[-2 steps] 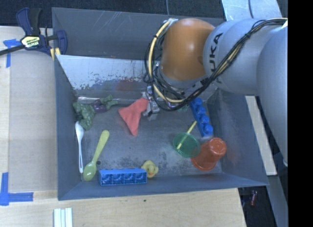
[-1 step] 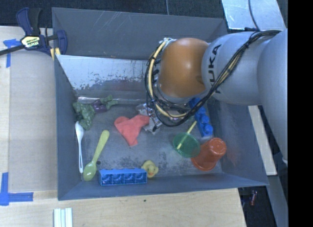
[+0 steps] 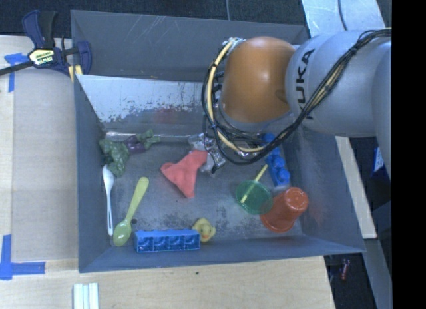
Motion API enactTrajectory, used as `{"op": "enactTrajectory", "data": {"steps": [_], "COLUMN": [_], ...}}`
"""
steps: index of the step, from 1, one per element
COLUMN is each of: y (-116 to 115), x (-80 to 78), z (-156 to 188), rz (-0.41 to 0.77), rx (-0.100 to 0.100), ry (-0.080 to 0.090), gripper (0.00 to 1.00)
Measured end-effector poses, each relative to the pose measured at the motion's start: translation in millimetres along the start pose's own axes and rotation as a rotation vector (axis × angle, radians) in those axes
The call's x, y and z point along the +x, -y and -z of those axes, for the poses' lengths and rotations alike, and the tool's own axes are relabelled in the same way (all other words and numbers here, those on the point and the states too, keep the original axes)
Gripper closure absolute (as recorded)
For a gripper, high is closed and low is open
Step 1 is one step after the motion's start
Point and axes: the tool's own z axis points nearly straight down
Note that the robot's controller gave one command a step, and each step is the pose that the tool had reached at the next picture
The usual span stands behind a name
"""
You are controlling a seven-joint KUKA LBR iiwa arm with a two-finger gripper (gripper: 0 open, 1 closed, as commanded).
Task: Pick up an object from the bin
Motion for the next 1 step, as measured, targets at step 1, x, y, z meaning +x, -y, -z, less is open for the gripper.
{"op": "enactTrajectory", "data": {"steps": [1], "y": [-1.6], "x": [-1.1], "z": [91.6], "rz": [-0.015], "rx": [0.002], "ry": [0.002], "gripper": [1.0]}}
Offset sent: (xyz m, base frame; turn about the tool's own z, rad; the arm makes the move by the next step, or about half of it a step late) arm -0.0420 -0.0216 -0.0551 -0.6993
